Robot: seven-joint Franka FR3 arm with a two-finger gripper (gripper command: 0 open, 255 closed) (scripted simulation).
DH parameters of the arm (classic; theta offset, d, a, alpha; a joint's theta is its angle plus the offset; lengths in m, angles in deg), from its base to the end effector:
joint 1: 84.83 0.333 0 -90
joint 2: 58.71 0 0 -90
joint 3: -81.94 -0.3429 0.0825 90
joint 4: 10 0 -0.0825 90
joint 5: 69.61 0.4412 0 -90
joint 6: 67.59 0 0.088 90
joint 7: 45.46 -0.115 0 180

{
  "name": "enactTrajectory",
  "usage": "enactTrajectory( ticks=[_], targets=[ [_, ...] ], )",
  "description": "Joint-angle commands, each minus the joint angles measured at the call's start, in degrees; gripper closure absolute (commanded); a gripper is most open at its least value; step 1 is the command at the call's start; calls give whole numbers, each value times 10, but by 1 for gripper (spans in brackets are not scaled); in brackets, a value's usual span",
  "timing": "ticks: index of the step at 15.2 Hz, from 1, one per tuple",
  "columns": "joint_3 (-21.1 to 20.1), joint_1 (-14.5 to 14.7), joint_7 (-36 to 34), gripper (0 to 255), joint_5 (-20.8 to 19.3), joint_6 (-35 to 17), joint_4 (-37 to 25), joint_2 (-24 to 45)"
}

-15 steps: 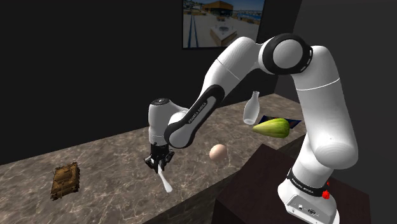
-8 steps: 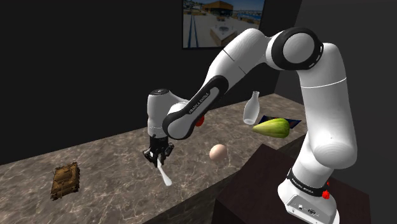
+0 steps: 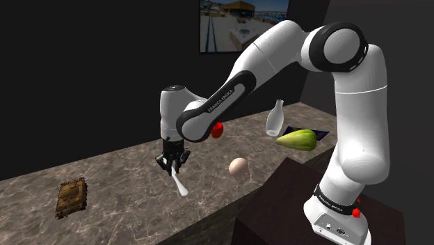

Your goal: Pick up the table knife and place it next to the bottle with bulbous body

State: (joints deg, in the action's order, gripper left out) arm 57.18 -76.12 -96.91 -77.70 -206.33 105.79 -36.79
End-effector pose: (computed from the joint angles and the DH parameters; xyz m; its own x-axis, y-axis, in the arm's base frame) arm 0.5510 0.3550 0.2579 0.9709 -0.2394 -0.0074 -0.2392 -0.9673 -0.0838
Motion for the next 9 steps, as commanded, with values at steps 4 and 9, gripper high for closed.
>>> enactTrajectory(
  ticks=[4,9],
  targets=[
    [-8,-6,8,255,15,32,-10,-24],
    [-15,-12,16,255,29,64,-20,-48]
  ],
)
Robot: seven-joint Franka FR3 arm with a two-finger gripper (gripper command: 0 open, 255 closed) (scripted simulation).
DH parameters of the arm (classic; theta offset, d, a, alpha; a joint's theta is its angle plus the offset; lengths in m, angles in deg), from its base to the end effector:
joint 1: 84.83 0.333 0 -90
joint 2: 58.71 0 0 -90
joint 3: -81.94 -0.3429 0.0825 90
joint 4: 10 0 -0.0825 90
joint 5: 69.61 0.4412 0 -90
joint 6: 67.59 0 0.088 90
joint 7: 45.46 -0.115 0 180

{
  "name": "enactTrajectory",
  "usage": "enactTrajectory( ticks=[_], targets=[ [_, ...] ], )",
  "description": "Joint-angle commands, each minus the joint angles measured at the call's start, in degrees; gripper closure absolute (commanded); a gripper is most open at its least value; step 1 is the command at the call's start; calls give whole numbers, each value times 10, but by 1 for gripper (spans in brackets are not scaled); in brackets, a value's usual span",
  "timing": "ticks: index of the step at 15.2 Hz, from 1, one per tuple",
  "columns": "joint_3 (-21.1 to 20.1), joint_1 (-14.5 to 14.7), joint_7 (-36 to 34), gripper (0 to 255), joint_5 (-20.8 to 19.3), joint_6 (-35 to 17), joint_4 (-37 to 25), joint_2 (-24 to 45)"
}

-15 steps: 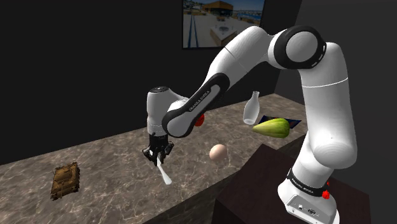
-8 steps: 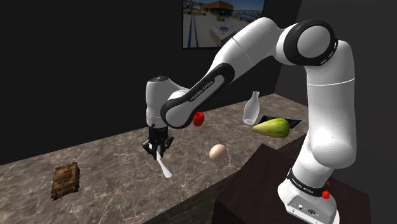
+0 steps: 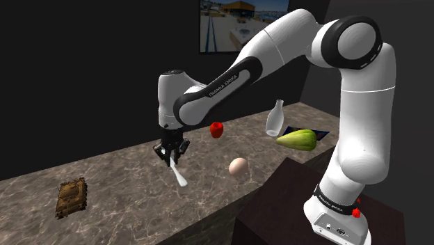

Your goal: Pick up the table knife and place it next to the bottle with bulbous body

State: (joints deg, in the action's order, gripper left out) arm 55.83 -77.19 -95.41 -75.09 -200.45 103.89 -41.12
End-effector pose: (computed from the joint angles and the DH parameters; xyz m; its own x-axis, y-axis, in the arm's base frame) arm 0.5545 0.3564 0.3112 0.9709 -0.2393 -0.0074 -0.2390 -0.9674 -0.0839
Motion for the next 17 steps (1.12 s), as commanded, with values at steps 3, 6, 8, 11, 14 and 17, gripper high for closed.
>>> enactTrajectory(
  ticks=[3,6,8,11,14,17],
  targets=[
    [-5,-4,5,255,10,25,-9,-18],
    [-7,-6,9,255,18,45,-18,-30],
    [-9,-7,11,255,22,59,-24,-38],
    [-11,-9,15,255,28,79,-35,-49],
    [-12,-11,17,255,34,100,-47,-59],
    [-13,-12,20,255,39,121,-60,-67]
  ],
)
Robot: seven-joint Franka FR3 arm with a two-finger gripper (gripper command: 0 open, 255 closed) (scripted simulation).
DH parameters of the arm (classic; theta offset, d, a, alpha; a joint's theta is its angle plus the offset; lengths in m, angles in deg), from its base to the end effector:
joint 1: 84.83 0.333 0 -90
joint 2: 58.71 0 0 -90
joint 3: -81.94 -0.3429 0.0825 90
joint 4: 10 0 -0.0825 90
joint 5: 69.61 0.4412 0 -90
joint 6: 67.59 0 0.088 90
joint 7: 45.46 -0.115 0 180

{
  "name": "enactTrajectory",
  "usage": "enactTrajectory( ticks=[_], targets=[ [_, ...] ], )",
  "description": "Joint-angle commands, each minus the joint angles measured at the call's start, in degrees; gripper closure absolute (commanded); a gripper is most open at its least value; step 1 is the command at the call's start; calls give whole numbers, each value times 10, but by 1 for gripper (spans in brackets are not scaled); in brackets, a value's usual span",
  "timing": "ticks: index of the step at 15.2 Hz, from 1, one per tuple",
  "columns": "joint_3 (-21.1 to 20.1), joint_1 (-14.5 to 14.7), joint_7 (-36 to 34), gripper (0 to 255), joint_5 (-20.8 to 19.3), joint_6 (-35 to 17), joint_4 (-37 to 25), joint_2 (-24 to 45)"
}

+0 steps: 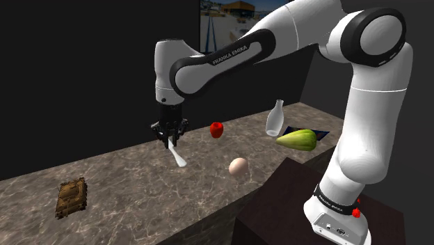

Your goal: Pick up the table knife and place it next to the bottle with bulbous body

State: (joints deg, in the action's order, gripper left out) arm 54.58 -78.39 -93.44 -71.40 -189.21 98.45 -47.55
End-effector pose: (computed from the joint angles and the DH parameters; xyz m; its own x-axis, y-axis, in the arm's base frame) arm 0.5577 0.3571 0.4091 0.9709 -0.2395 -0.0073 -0.2392 -0.9673 -0.0838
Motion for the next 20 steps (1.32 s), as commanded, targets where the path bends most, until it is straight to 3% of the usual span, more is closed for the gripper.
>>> enactTrajectory(
  ticks=[1,11,20],
  targets=[
    [-1,0,1,255,3,16,-11,-6],
    [-3,-2,4,255,13,84,-61,-25],
    [48,-77,141,255,53,79,6,-87]
  ],
)
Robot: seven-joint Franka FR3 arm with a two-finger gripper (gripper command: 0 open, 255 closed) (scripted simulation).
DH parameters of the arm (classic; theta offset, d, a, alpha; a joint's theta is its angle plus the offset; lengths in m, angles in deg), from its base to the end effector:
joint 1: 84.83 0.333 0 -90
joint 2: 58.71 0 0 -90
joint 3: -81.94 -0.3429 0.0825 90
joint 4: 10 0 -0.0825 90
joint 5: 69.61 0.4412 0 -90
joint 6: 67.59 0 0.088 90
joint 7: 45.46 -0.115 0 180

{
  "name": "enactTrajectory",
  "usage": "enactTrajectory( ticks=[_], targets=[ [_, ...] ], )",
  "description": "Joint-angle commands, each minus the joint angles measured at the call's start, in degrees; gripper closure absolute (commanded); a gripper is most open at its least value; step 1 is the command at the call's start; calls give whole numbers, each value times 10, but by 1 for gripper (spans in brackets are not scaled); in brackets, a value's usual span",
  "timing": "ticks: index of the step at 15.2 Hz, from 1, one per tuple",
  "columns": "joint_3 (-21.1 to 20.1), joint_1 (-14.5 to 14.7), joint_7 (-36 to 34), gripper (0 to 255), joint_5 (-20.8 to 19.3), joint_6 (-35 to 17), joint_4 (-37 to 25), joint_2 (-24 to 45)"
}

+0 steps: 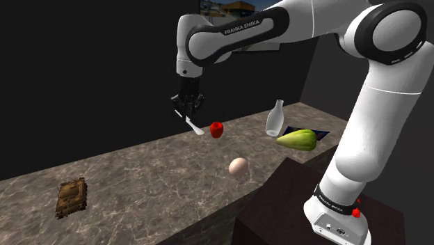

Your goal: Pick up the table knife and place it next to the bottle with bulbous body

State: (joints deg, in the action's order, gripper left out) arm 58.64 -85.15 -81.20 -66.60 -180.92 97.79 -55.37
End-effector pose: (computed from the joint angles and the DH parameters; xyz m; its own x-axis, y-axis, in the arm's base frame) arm 0.5849 0.2480 0.4800 0.9705 -0.2409 -0.0079 -0.2407 -0.9670 -0.0831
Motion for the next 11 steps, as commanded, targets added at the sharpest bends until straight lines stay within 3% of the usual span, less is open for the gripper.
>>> enactTrajectory(
  ticks=[1,11],
  targets=[
    [14,-16,34,255,8,-3,17,-13],
    [79,-86,171,255,16,9,20,-19]
  ],
)
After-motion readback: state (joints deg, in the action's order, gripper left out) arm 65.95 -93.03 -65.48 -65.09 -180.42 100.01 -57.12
